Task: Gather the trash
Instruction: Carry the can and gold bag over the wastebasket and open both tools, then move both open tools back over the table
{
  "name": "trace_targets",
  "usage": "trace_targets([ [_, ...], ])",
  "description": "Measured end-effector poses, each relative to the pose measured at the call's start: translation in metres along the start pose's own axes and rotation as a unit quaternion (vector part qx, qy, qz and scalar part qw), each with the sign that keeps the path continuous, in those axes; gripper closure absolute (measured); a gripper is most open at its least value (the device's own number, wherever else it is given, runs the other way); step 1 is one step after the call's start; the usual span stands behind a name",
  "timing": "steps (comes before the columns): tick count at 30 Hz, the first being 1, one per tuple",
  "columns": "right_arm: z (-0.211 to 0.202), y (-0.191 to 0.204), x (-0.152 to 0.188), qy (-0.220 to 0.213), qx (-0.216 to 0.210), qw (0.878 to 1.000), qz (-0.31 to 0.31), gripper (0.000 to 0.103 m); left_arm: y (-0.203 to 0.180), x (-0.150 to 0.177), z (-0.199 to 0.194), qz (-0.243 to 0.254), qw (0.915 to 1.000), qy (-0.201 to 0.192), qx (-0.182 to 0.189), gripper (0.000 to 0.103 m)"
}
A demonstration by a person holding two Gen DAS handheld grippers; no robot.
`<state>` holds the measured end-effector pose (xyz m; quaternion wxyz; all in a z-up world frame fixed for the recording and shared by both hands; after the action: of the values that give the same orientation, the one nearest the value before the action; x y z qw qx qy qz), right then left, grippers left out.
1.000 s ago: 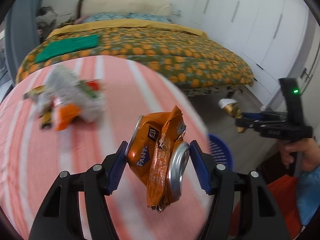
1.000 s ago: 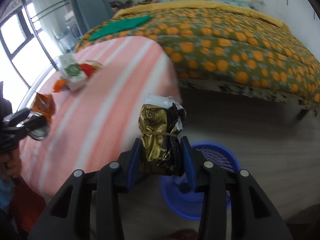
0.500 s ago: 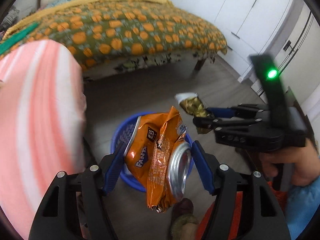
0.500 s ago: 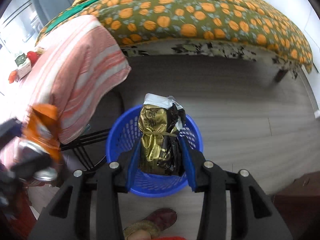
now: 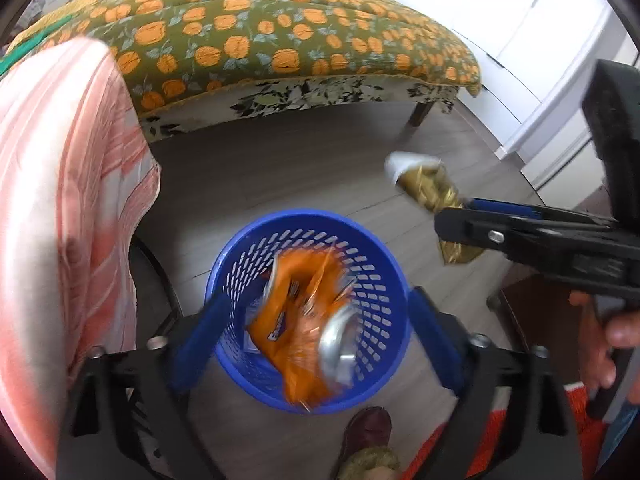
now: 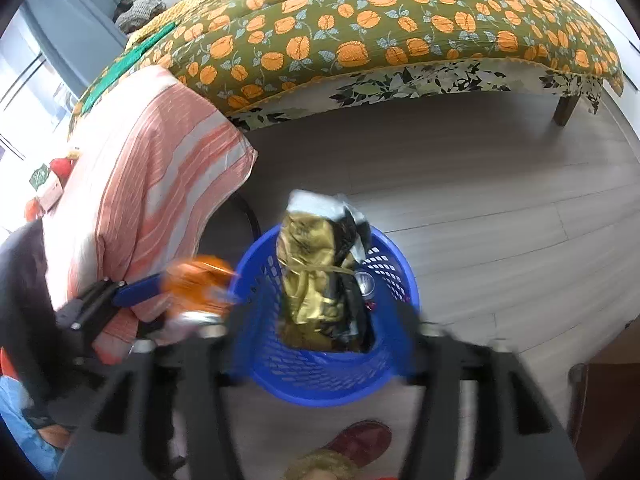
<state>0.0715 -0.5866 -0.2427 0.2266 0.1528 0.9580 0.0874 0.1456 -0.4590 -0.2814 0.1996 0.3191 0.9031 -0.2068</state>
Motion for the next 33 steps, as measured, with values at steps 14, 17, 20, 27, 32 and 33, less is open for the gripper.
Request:
trace_targets([
  [14,-0.035,0.013,-0.016,-0.084,0.065,0.994,-0.024,0.023,-0.014,0.021,-0.098,0.034,0.9963,-0.073,0.032,0.007],
  [17,-0.046,0.028,-0.021,-0.12,0.082,0.988,-0.048,0.023,-0.001,0.033,-0.127,0.044,0.995,-0.087,0.017,0.006],
  [20,-0.057,0.047,-0.024,-0.157,0.085,0.982,-0.069,0.023,0.028,0.047,-0.151,0.039,0.9945,-0.096,-0.015,0.006],
  [27,-0.057,0.113,-0.019,-0.192,0.064,0.971,-0.127,0.023,0.12,0.08,-0.188,-0.021,0.9912,-0.1,-0.085,0.006],
  [32,-0.044,0.178,-0.005,-0.191,0.028,0.964,-0.182,0.023,0.183,0.099,-0.222,-0.069,0.9795,-0.122,-0.145,0.006],
  [33,-0.041,0.189,0.0,-0.188,0.019,0.964,-0.189,0.023,0.194,0.1,-0.229,-0.081,0.9771,-0.128,-0.149,0.006],
])
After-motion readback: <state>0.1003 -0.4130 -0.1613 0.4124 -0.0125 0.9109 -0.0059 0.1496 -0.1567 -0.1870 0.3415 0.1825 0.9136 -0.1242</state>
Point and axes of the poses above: each gripper's, at about its wrist camera, not at the fingertips, and z roughly the way its jaws point, y to its left, x to its underside, the point moved 5 cm from there along z, roughly the way its jaws point, and after that the axes turned 1 degree about z, right-handed, at the moved point
